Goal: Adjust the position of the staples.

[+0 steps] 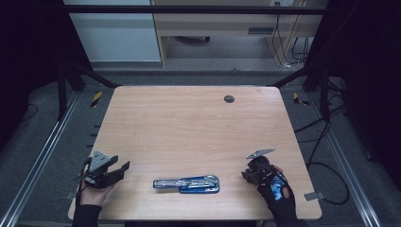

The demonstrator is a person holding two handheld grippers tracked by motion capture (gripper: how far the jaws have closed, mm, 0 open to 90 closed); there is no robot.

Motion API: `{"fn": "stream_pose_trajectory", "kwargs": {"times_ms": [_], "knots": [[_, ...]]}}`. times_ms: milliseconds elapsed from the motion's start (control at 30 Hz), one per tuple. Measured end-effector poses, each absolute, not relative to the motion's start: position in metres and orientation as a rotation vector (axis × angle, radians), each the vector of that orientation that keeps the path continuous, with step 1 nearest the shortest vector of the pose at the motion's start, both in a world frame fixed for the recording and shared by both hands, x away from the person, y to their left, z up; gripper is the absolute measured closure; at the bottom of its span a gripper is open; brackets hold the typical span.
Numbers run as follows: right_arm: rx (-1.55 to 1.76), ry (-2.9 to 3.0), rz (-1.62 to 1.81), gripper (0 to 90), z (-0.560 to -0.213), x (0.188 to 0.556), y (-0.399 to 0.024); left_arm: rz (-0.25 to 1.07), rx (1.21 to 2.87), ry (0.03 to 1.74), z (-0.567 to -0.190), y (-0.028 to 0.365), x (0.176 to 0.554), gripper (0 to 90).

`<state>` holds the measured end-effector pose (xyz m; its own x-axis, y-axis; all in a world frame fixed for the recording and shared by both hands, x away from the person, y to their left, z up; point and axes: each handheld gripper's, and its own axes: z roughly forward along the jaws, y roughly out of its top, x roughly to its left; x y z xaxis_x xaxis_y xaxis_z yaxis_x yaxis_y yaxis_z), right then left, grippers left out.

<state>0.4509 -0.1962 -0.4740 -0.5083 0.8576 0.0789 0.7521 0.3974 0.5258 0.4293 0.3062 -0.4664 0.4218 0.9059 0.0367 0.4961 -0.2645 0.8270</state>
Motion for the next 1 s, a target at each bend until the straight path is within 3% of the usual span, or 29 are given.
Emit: {"fn": "stream_pose_trajectory", "kwargs": {"times_ms": [667,1000], "knots": [[1.388,2.462,0.735,78.0,-0.472,0.454,-0.199,0.67,1.92,1.189,-0.467,0.305,0.43,45.0],[1.197,2.485,0.804,77.9,-0.468,0.477,-0.214,0.667,1.93,1.185,-0.468,0.304,0.431,45.1]]}}
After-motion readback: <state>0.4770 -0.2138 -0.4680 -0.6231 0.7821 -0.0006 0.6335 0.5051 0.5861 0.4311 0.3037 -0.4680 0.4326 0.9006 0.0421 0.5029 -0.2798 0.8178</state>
